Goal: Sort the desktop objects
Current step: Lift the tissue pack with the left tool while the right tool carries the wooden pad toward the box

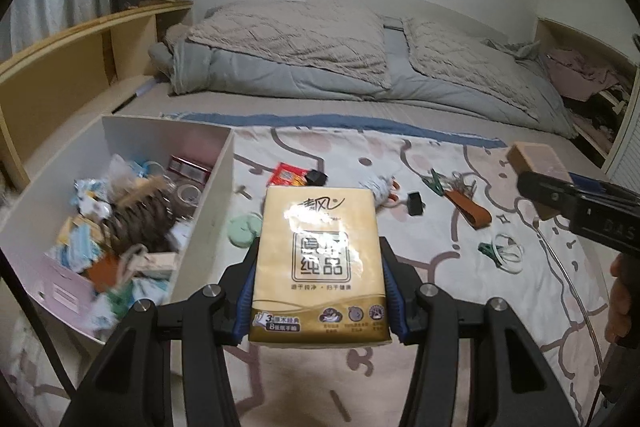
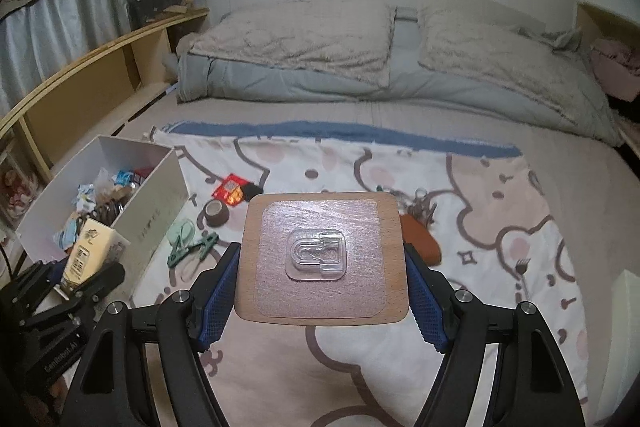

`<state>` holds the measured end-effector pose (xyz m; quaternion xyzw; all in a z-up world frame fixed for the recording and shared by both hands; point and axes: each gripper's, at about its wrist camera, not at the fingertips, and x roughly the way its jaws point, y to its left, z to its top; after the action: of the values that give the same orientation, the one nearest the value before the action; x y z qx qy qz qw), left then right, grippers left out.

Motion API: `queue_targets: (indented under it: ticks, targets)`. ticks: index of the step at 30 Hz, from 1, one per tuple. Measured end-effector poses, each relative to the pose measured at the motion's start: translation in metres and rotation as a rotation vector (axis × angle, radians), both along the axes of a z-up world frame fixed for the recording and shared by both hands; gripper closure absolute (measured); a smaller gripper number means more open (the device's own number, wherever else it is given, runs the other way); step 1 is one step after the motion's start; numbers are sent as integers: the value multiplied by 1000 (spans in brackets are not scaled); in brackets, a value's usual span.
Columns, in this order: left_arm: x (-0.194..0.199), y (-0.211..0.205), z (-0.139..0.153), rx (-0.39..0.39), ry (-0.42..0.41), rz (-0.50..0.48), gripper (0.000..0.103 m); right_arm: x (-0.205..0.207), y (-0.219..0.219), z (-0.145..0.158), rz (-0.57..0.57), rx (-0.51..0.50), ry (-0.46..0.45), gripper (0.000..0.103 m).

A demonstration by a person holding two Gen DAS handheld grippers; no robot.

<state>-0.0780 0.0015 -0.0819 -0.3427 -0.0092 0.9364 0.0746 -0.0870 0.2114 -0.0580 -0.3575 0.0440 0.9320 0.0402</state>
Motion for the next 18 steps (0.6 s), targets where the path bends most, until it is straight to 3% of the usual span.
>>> queue_targets:
  ticks: [18]
  targets:
    - [-1, -84, 84, -32, 106, 109, 51, -8, -72, 38, 139, -5, 89, 26]
